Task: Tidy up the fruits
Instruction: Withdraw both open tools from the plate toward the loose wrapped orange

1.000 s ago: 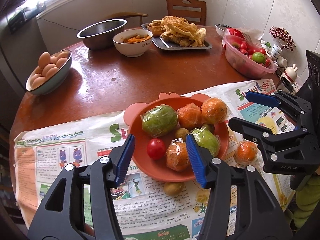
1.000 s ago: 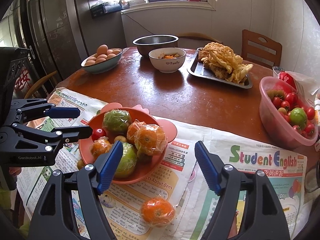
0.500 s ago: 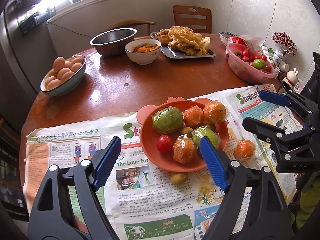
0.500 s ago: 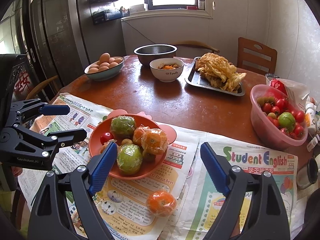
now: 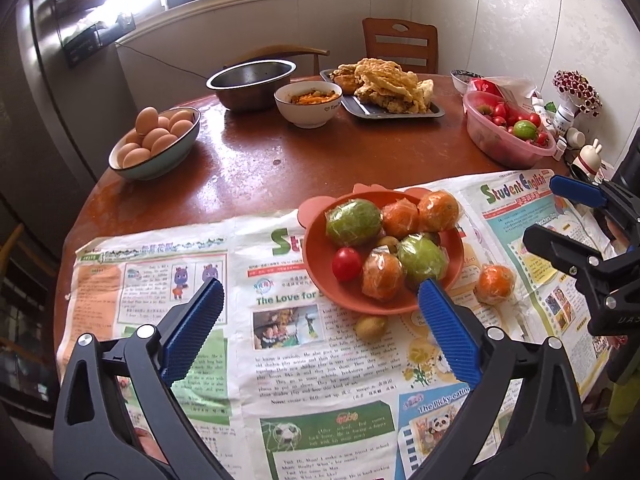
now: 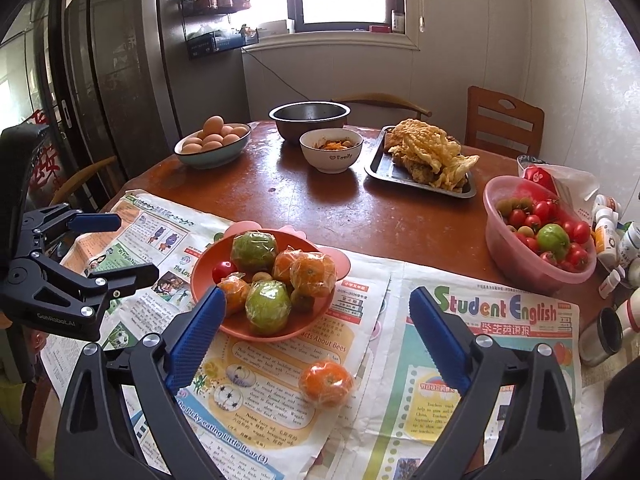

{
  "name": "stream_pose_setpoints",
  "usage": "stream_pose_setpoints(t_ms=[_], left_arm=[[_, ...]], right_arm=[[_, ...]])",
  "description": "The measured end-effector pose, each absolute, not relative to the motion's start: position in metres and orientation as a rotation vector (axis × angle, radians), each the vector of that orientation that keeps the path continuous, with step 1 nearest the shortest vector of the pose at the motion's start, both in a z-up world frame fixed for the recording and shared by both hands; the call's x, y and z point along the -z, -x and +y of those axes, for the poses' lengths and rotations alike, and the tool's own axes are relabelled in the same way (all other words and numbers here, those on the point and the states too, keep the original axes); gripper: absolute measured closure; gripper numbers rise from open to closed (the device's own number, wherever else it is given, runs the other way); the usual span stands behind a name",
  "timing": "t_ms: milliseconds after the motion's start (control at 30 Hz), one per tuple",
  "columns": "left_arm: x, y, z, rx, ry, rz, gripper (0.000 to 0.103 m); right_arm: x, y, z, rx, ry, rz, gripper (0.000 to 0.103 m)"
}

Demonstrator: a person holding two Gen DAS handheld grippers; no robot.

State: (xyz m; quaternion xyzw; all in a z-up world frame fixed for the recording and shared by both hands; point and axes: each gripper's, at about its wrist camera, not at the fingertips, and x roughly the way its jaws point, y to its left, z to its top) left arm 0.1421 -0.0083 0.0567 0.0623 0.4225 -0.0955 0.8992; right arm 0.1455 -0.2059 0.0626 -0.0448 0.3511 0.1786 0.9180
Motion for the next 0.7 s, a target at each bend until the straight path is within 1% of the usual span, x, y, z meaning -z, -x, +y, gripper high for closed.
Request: stream_pose_setpoints(t_ms=[333,700], left_arm=[[-0.044,-0.126,-0.014,0.210,-0.130,0.893,0.009],[-0.031,-0.112,-0.021,0.223,-0.132,0.911,0.010]], right_arm=[[-0.053,-0.128,-0.216,-0.323,0.093,0.739,0.007],[-0.043,-0.111,-0.220,-0.314,0.093,0.755,0.006]])
